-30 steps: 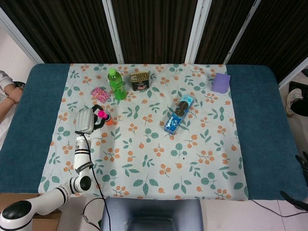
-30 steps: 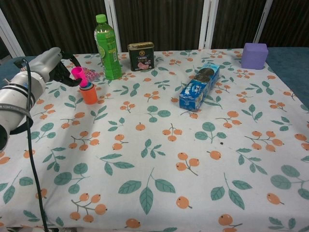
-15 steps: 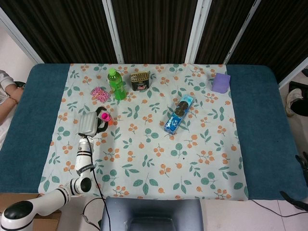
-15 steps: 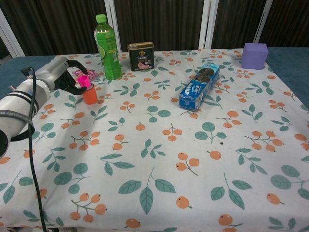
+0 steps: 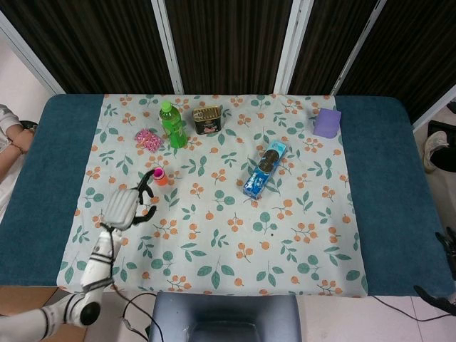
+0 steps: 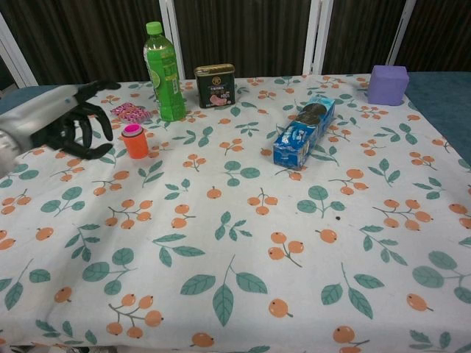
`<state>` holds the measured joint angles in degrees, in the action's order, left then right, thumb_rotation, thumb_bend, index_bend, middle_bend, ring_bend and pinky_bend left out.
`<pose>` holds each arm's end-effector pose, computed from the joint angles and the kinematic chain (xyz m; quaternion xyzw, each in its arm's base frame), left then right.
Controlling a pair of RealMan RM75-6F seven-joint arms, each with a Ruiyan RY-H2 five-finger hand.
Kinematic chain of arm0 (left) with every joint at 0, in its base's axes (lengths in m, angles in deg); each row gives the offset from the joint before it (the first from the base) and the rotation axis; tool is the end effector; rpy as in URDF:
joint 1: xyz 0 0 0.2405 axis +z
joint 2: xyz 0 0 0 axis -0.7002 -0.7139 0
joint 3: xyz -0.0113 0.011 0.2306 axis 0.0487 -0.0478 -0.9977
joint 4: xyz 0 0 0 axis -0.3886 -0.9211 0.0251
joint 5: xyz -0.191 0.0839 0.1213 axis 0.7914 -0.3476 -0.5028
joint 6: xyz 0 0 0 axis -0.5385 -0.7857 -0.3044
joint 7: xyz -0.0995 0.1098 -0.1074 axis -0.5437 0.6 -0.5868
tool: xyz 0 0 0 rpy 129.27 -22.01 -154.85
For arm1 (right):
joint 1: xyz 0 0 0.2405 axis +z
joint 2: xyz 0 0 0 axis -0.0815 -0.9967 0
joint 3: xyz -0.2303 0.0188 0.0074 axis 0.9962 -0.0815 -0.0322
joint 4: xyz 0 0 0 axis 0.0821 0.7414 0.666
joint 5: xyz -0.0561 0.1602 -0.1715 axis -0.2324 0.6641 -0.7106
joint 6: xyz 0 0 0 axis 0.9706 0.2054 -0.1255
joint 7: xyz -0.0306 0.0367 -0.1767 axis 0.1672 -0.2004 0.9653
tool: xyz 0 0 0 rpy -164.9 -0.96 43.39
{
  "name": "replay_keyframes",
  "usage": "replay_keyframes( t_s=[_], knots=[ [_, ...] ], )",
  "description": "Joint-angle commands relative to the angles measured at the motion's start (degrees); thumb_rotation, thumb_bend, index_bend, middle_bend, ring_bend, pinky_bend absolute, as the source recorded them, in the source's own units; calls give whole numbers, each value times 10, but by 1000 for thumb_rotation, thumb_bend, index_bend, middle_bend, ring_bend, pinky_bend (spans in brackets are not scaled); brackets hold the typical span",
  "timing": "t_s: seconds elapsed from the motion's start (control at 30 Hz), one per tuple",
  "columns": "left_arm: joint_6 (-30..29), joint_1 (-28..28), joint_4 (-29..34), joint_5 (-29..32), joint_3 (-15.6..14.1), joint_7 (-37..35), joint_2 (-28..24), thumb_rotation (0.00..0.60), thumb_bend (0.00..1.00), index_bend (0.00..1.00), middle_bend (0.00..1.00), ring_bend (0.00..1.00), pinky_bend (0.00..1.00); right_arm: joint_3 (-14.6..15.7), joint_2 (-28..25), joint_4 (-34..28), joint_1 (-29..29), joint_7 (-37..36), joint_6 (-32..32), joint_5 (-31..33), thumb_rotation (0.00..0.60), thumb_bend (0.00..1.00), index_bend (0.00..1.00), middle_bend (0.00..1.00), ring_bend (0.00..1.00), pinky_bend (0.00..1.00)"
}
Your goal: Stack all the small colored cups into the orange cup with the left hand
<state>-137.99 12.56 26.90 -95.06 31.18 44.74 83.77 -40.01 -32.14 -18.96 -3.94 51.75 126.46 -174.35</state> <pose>-0.1685 0.3521 -0.0165 -0.6384 -0.4225 -0.4637 0.4460 -0.3224 -0.1282 0.1674 0.5696 -0.3990 0.3666 0.6180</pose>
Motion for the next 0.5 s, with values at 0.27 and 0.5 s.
replay_keyframes(
  t_s=[0.27,0.5],
  knots=[
    [-294,253,-1,-268,-220,-86,-159,600,372,0,0,0,49,0,17,-5,8,36,-12,-7,600,190,0,0,0,0],
    [-286,262,-10,-248,-195,-84,-161,600,376,0,0,0,47,2,24,-6,9,52,-16,-8,600,190,0,0,0,0]
  ],
)
